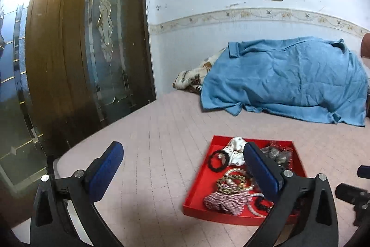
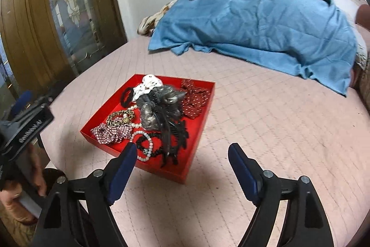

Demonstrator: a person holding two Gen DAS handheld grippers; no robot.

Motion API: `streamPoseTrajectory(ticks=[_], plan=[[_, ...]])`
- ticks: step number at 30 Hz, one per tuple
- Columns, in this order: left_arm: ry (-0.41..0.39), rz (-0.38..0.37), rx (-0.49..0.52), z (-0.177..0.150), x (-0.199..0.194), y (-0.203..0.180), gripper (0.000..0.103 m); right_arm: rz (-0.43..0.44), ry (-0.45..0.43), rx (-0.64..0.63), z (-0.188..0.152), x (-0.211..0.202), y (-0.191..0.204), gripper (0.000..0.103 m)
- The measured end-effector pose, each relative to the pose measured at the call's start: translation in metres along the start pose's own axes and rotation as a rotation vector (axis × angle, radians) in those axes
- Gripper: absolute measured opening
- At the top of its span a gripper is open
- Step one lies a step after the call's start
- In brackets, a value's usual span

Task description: Organize jewelry

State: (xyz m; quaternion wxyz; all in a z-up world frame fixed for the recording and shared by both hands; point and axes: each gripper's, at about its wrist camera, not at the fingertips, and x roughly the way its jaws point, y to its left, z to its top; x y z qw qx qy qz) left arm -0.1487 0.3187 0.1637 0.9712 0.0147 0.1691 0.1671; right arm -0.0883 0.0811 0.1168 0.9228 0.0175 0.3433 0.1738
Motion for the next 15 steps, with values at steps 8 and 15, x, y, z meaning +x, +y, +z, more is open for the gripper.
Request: streamPoseTrajectory(ticks=[8,15], plan=[[0.111,-0.151,-0.051,0.009,-0.029,-0.016,0.103,-0.060,-0.131,-0.076,-0.012,-0.047,0.003,0.094],[0.167,-0.175,-0.024,-0.005,-0.050,-0.037,0.103,-0.094,-0.176,-0.083,-0.024,-0.066,-0.005,0.095]])
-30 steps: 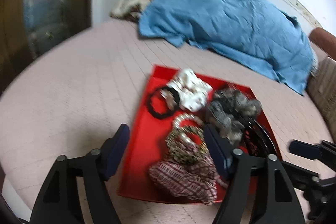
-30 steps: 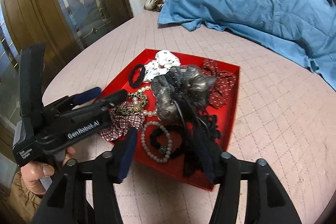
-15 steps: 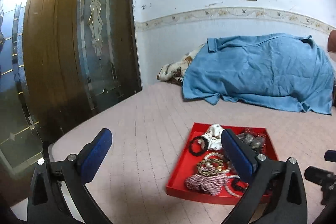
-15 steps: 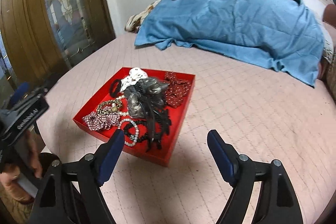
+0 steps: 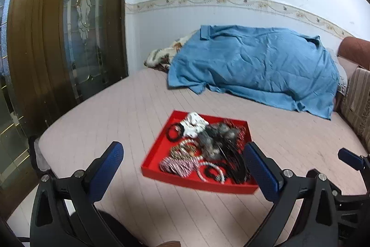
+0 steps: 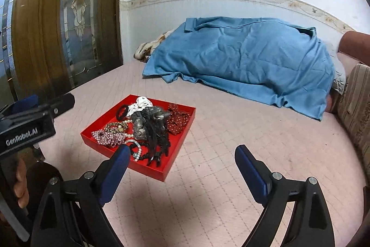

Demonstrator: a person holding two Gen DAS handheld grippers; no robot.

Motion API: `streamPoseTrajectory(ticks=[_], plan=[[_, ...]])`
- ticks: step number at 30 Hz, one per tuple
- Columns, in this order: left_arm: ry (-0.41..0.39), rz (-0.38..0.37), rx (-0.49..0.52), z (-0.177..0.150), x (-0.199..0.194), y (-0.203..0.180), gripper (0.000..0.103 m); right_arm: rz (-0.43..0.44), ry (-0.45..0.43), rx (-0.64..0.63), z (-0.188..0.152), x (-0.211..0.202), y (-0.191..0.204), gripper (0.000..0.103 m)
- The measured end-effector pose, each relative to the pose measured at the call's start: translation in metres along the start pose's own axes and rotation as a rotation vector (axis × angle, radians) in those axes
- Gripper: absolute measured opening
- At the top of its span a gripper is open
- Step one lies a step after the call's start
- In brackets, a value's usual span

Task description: Organize jewelry

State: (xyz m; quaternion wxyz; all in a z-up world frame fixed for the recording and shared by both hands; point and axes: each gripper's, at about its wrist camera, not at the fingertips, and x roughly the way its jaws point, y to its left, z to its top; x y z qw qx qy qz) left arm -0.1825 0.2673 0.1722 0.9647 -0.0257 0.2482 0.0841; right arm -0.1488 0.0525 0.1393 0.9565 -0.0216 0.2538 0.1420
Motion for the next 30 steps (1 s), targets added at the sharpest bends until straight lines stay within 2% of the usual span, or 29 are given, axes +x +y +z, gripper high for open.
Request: streamPoseTrajectory(ticks=[5,13,23,30], plan=[[0.038,0.020,0.038,-0.014,0.001,-0.013,0.103,-0.019,0.019,0.049,-0.011,-0.003,-0.017,0.095],[0.126,-0.003,0.059,-0.031,0.011,-0.027,0.103,-0.061,0.033,0.087,-0.023,-0.009,-0.033,0.095],[0.196,-0.050,0.089,-0.044,0.018,-0.040,0.103,-0.068,0.056,0.092,-0.028,-0.005,-0.036,0.095],[0.233,-0.051,0.088,-0.048,0.025,-0.040,0.103,-0.075,0.077,0.088,-0.031,0.000,-0.034,0.095]])
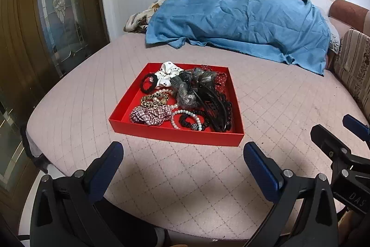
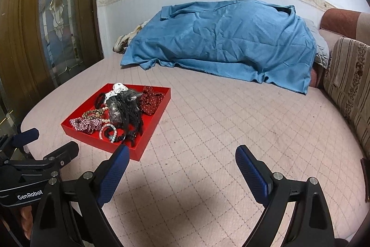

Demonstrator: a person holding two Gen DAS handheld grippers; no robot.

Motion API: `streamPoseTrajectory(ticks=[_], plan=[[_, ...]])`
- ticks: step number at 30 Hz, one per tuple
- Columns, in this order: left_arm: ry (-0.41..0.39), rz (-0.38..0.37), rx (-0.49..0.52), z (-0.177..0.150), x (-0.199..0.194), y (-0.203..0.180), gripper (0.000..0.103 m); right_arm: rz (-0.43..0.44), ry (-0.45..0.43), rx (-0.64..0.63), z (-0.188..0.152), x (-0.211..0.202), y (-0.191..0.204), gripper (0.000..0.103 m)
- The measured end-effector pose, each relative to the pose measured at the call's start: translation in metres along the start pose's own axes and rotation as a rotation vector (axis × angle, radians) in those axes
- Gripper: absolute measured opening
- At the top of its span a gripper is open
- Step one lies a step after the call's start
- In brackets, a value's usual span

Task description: Organize jewelry

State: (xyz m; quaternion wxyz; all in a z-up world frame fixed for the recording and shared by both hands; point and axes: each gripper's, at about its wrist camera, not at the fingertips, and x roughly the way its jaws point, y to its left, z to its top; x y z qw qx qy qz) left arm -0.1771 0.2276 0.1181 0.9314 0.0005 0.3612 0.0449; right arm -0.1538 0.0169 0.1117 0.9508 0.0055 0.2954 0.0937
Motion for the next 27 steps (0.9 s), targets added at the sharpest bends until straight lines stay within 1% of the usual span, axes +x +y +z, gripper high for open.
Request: streamPoseTrajectory(ticks=[27], plan=[[0.035,-0.006,-0.004,-0.0047,0.0065,0.0027,0.103,-0.001,0.040,-0.008,-0.0073,0.0081,0.0058,0.095]])
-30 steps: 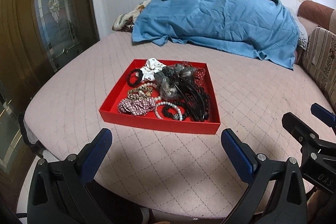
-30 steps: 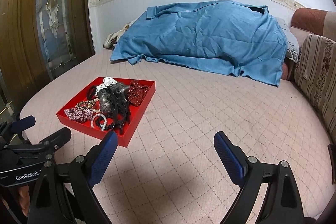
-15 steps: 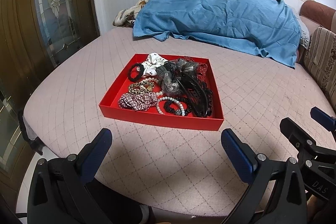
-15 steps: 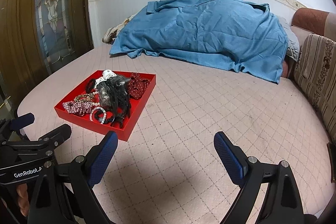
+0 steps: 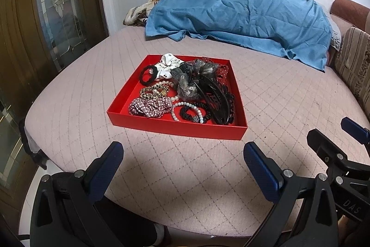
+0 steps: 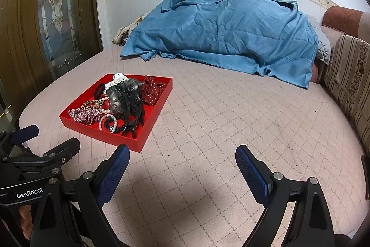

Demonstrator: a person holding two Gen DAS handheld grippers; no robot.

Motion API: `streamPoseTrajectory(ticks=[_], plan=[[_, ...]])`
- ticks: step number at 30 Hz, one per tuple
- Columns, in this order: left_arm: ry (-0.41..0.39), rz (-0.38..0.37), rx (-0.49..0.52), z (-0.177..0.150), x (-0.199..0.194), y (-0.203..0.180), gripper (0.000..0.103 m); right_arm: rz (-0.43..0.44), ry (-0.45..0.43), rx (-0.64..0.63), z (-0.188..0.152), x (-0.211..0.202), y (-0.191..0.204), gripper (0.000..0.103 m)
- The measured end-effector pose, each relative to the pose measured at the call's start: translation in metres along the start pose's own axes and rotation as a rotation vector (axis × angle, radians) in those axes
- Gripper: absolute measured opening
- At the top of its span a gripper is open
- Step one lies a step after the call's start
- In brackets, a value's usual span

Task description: Organize jewelry

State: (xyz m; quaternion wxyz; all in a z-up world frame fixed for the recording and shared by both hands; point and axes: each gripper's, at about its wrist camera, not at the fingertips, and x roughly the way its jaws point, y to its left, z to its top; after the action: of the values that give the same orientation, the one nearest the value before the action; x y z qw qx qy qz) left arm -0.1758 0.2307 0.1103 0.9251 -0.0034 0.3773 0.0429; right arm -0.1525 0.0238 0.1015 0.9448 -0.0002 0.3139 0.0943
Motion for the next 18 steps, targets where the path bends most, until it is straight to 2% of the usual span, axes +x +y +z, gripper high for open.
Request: streamPoseTrajectory(ticks=[18], plan=[[0.029,-0.003,-0.010,-0.0017,0.0089,0.0030,0.103,0.003,0.019,-0.007,-0.0009,0.0061,0.0029,0.095]])
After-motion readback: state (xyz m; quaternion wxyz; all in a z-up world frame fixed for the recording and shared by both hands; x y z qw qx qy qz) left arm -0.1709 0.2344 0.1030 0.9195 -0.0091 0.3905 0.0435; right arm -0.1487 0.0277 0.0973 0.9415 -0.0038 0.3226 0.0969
